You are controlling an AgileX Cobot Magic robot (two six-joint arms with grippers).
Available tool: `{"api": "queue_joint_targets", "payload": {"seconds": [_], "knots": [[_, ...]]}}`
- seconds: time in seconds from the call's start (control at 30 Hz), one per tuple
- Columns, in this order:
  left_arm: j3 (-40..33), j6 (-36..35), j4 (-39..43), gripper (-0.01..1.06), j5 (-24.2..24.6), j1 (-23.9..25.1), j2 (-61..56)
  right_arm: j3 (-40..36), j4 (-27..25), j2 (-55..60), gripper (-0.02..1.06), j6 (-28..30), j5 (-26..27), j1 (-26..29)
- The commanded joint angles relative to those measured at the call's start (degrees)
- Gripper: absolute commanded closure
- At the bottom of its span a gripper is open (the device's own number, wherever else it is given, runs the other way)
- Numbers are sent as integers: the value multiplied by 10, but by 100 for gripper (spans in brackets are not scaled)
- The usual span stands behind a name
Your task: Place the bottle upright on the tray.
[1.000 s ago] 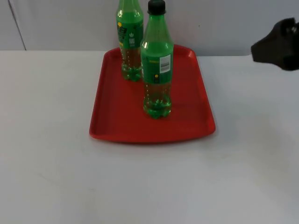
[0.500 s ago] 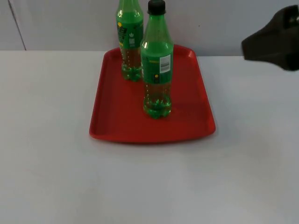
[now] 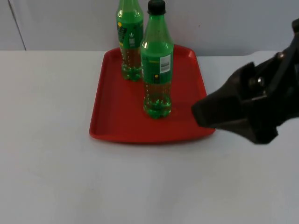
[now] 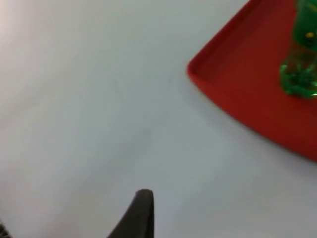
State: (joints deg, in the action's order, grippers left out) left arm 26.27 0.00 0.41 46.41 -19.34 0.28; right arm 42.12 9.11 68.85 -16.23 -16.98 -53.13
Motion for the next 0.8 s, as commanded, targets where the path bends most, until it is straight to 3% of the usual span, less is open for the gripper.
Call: {"api": "queue_joint_targets", "payload": {"seconds": [0.0, 0.3, 0.43, 0.77], "knots": [[4, 0, 1, 0, 2, -4, -3, -5, -14, -5, 12, 0, -4, -19], [40, 0, -4, 0, 79, -4, -3, -5, -19, -72, 12, 0, -30, -54], [37, 0, -21, 0, 134, -4, -3, -5, -18, -167, 12, 26, -81, -54], [32, 9, -21, 0, 153, -4, -3, -7, -18, -319, 12, 53, -187, -54]]}}
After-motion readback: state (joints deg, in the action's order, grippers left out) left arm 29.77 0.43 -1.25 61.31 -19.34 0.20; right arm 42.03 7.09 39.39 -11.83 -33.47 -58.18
